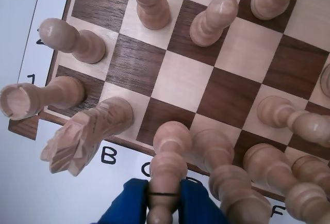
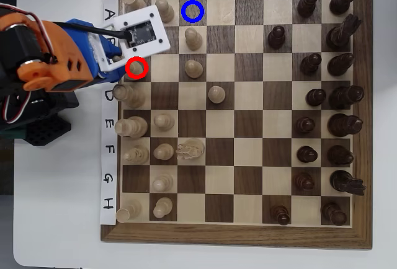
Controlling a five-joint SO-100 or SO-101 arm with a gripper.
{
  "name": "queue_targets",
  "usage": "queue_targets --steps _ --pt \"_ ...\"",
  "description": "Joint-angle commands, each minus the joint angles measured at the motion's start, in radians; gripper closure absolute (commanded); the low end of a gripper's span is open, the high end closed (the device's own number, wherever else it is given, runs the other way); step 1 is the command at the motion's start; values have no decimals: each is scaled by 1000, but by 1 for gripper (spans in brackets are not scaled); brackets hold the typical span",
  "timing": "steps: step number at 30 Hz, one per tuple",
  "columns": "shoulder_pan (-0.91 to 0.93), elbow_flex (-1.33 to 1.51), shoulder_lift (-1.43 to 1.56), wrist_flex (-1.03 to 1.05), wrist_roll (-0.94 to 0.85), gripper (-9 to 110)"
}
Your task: Move the piece to destination
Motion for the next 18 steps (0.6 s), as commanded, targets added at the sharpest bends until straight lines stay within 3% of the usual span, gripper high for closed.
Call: queue_targets --steps 1,18 --pt "28 -235 84 34 71 101" --pt "-2 -425 -8 81 94 101"
